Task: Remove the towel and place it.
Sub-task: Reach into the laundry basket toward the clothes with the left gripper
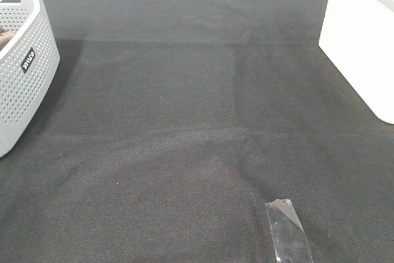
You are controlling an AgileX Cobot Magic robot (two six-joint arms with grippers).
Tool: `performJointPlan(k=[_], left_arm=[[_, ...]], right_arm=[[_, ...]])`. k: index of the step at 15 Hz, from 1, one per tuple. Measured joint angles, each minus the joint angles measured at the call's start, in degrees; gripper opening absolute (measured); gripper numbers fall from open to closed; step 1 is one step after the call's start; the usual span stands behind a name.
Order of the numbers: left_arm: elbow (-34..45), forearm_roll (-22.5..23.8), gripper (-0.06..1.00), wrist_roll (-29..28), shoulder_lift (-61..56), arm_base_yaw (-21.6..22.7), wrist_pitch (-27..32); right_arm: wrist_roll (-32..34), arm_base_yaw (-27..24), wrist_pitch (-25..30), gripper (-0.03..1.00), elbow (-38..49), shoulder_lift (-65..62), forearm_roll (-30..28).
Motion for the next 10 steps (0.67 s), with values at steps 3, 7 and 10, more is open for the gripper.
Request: performJointPlan(k=[3, 7, 10], left_arm=[[0.00, 0.00, 0.95, 0.00, 0.00, 0.00, 0.00], [0.00, 0.00, 0.95, 0.00, 0.00, 0.00, 0.00], [0.00, 0.00, 0.95, 0.00, 0.00, 0.00, 0.00]], right_arm=[[0.00, 0.00, 0.00, 0.72, 0.00, 0.00, 0.00], [0.00, 0.00, 0.00, 0.72, 0.00, 0.00, 0.00], [0.00, 0.00, 0.00, 0.72, 0.00, 0.00, 0.00]])
